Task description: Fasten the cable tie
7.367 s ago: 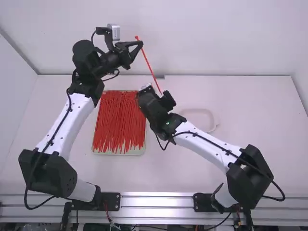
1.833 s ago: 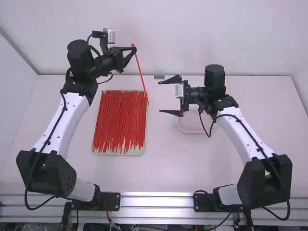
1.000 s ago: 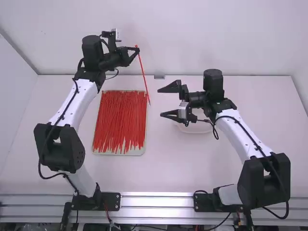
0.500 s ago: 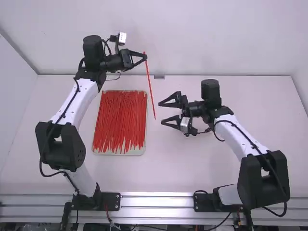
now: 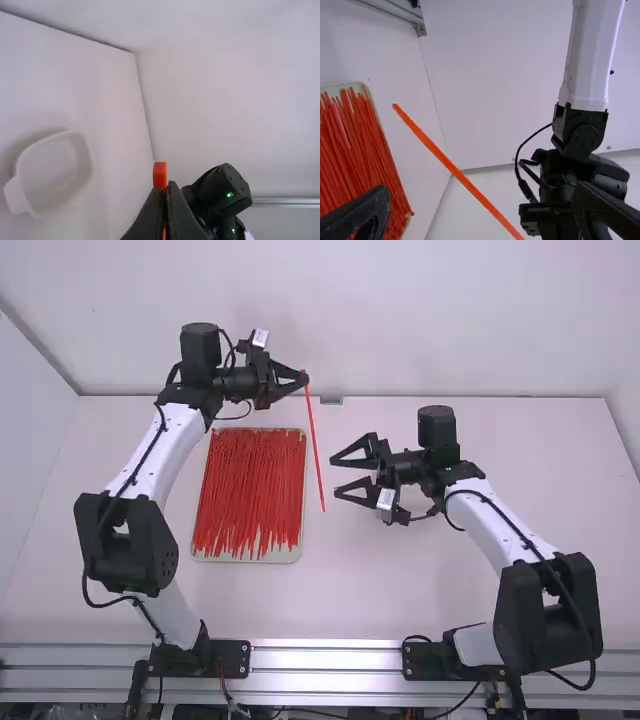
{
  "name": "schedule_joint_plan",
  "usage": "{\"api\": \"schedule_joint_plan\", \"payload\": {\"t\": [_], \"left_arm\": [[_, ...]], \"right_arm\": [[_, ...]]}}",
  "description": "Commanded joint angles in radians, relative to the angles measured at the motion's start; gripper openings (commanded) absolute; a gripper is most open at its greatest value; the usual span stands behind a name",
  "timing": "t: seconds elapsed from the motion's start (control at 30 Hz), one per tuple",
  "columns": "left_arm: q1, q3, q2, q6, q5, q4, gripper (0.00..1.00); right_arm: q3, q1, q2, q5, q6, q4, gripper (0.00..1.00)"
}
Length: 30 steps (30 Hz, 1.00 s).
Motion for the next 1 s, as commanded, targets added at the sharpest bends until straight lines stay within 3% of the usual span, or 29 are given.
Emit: {"api": "schedule_joint_plan", "payload": {"t": [0.0, 0.3, 0.5, 0.7, 0.73, 0.87, 0.97], "left_arm": [[-0.019, 0.031, 0.005, 0.016, 0.028, -0.013, 0.02], [-0.038, 0.031, 0.005, 0.056, 0.021, -0.092, 0.02], [-0.031, 0.031, 0.005, 0.053, 0.006, -0.105, 0.02], [-0.027, 0.031, 0.005, 0.053, -0.006, -0.104, 0.02], [-0.033, 0.032, 0.005, 0.053, -0.007, -0.104, 0.02], [-0.037, 0.032, 0.005, 0.053, -0.010, -0.104, 0.02], [-0.036, 0.032, 0.005, 0.053, -0.010, -0.104, 0.02]], "right_arm": [[-0.005, 0.011, 0.009, -0.019, -0.004, -0.002, 0.89], [-0.005, 0.076, 0.009, 0.016, -0.004, -0.001, 0.64], [-0.005, 0.074, 0.009, 0.013, -0.004, -0.002, 0.44], [-0.005, 0.076, 0.009, 0.007, -0.003, -0.002, 0.33], [-0.005, 0.074, 0.009, 0.007, -0.004, -0.002, 0.26], [-0.005, 0.077, 0.009, 0.007, -0.003, -0.002, 0.21], [-0.005, 0.074, 0.009, 0.007, -0.003, -0.002, 0.10]]}}
